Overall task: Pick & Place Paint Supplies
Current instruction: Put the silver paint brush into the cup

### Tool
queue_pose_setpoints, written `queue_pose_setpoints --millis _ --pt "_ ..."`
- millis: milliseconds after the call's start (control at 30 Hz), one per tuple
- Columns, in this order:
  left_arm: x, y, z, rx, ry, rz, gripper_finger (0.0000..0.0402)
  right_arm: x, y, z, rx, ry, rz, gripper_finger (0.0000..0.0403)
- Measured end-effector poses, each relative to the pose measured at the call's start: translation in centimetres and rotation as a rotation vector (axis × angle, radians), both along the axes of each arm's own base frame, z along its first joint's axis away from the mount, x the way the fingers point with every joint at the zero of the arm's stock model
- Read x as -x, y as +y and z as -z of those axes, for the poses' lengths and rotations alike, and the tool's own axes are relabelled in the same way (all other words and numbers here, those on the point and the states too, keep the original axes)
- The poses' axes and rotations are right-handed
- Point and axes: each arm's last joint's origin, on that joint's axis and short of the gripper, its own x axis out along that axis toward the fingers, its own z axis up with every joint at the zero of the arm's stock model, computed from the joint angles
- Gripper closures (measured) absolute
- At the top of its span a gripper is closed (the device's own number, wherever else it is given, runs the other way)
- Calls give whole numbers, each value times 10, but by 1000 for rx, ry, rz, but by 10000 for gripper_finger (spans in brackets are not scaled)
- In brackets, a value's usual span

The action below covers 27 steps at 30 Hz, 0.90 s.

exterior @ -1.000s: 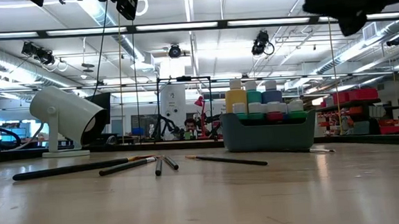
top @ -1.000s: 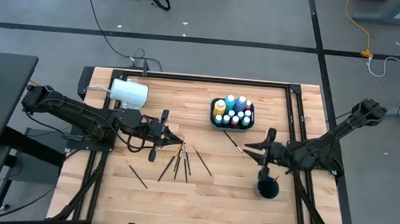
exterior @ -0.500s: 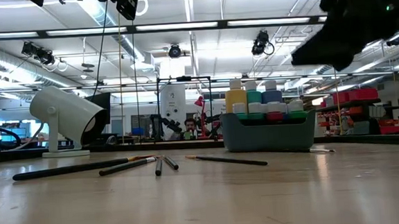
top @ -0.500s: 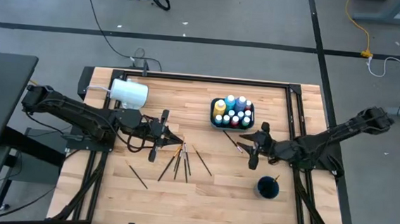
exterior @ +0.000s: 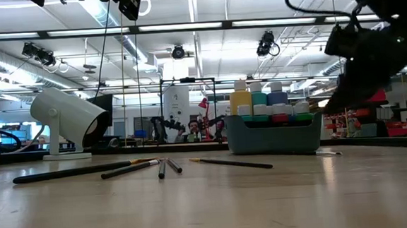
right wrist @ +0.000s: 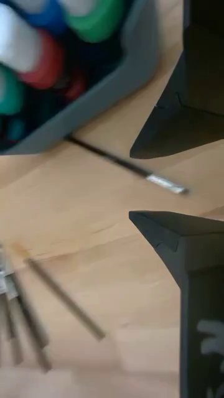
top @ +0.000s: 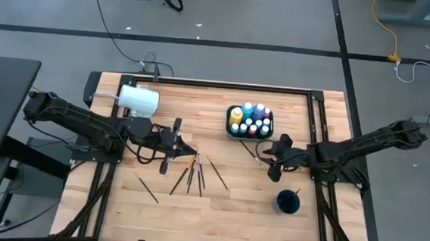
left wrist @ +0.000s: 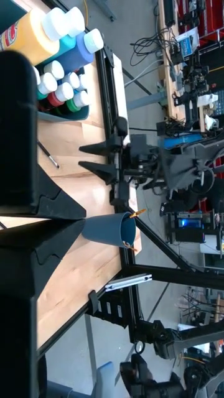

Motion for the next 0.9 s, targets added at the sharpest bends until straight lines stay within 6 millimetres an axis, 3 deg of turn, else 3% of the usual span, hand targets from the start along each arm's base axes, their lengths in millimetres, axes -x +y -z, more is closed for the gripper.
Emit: queue_pose_setpoints --millis 433,900 --pt "0 0 0 0 0 0 386 -8 1 31 5 201 -28 255" --pt "0 0 0 0 0 0 386 -19 4 51 -6 257 -47 256"
